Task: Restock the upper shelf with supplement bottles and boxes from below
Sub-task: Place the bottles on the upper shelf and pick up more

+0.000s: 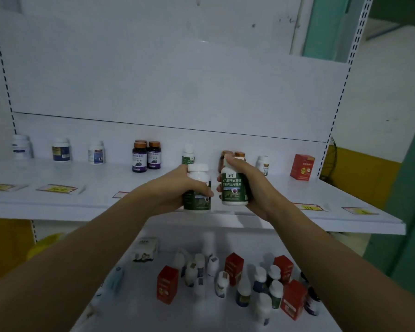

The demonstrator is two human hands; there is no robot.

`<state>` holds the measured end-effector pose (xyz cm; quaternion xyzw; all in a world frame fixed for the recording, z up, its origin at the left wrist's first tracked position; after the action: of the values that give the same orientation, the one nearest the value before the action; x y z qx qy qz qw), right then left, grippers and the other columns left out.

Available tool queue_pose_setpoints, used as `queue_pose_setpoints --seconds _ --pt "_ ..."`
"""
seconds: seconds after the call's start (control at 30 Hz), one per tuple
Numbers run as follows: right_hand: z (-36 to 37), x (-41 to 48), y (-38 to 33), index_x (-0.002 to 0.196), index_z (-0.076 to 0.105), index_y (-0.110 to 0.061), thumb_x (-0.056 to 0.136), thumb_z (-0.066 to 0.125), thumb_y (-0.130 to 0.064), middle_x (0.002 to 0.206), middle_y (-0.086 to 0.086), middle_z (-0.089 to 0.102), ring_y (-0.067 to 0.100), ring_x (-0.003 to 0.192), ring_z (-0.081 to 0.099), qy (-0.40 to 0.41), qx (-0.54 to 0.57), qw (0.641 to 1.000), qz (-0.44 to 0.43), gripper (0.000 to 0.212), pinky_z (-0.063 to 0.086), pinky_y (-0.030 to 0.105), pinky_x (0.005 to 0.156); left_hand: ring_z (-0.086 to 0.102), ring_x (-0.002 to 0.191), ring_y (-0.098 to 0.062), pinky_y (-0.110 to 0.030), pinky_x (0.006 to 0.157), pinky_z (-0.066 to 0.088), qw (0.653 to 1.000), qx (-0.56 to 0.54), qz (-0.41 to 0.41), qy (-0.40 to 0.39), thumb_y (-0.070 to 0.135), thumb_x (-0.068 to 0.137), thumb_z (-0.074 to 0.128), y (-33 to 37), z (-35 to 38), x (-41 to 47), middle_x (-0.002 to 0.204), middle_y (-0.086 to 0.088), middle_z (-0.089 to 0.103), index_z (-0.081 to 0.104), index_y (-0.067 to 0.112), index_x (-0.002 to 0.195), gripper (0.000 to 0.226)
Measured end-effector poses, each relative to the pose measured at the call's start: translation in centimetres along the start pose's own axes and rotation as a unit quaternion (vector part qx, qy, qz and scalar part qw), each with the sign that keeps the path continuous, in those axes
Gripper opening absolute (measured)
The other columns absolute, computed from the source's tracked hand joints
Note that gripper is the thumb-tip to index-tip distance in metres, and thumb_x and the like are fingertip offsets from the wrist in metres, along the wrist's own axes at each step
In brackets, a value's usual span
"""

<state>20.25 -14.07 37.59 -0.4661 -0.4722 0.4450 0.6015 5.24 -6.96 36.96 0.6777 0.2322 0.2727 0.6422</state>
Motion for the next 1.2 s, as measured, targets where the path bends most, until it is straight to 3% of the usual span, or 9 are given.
queue_pose_setpoints --seconds 0.13,0.23,0.37,0.5,0.7,0.83,1.0,1.2 --pt "0.1 3.0 -0.2 0.099 0.055 -0.013 0.09 0.058 -0.025 0.083 0.006 0.065 0.019 0.071 0.064 0.021 -0.014 1.0 -0.007 0.016 0.055 0.031 0.069 0.061 0.114 -0.032 -0.05 0.1 0.046 0.999 -0.007 0.016 0.03 0.008 0.054 0.086 0.3 -2.6 2.1 0.125 -0.018 0.06 0.047 0.007 0.13 0.086" --pt "-0.4 6.2 -0.2 0.11 0.054 -0.011 0.089 0.061 -0.028 0.093 0.007 0.067 0.021 0.084 0.066 0.028 -0.046 0.998 -0.016 0.028 0.055 0.038 0.082 0.06 0.112 -0.028 -0.044 0.098 0.048 0.997 -0.018 0.022 0.07 0.001 0.068 0.078 0.5 -4.5 4.5 0.125 -0.013 0.059 0.043 0.009 0.131 0.073" --pt "-1.6 11.6 0.8 0.109 0.06 -0.016 0.086 0.064 -0.037 0.113 0.002 0.067 0.02 0.107 0.061 0.042 -0.162 0.986 -0.007 0.031 0.047 0.041 0.099 0.057 0.111 -0.026 -0.039 0.086 0.048 0.994 0.041 0.024 0.103 -0.002 0.074 0.072 0.3 -6.9 8.3 0.121 -0.008 0.06 0.051 0.014 0.128 0.06" --pt "-2.6 17.2 2.1 0.125 0.055 -0.012 0.086 0.067 -0.03 0.118 0.004 0.063 0.014 0.097 0.061 0.051 -0.238 0.97 0.004 0.045 0.051 0.023 0.075 0.058 0.108 -0.028 -0.041 0.085 0.051 0.98 0.08 0.005 0.183 -0.003 0.07 0.076 -0.8 -9.4 12.9 0.113 -0.007 0.063 0.055 0.014 0.123 0.06" --pt "-3.8 24.7 4.8 0.125 0.054 -0.013 0.085 0.068 -0.025 0.119 0.004 0.06 0.016 0.1 0.054 0.066 -0.343 0.937 0.027 0.044 0.052 0.031 0.082 0.058 0.108 -0.028 -0.044 0.095 0.05 0.957 0.139 -0.022 0.255 0.002 0.067 0.081 -3.0 -11.4 19.5 0.117 -0.011 0.061 0.053 0.009 0.119 0.06" --pt "-4.3 28.0 5.9 0.122 0.055 -0.009 0.085 0.068 -0.029 0.122 0.012 0.061 0.026 0.111 0.058 0.107 -0.366 0.924 0.029 0.044 0.054 0.044 0.09 0.059 0.111 -0.031 -0.05 0.094 0.05 0.944 0.166 -0.02 0.285 0.008 0.064 0.084 -4.5 -12.2 22.2 0.119 -0.012 0.062 0.056 0.007 0.116 0.059" --pt "-4.2 30.5 5.9 0.117 0.055 -0.002 0.087 0.064 -0.035 0.116 0.017 0.061 0.03 0.104 0.06 0.124 -0.474 0.871 0.017 0.045 0.055 0.044 0.086 0.06 0.11 -0.028 -0.044 0.097 0.049 0.95 0.171 -0.017 0.261 0.0 0.068 0.079 -5.5 -13.0 23.9 0.118 -0.011 0.065 0.06 0.006 0.12 0.056" --pt "-4.1 31.8 6.1 0.123 0.046 -0.003 0.086 0.066 -0.033 0.122 0.017 0.055 0.03 0.108 0.057 0.154 -0.48 0.863 0.023 0.052 0.049 0.031 0.075 0.057 0.116 -0.029 -0.04 0.102 0.044 0.941 0.264 -0.024 0.212 0.004 0.073 0.076 -5.5 -13.3 25.1 0.126 -0.012 0.062 0.055 0.008 0.127 0.058"
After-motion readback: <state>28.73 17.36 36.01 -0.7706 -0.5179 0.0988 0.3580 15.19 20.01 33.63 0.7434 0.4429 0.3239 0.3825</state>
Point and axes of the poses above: each hand's wrist, its own x-axis towards the middle knuckle, its own z-axis out of the palm, y = z × x, the point moved 2 cm from there along x, towards the middle knuckle
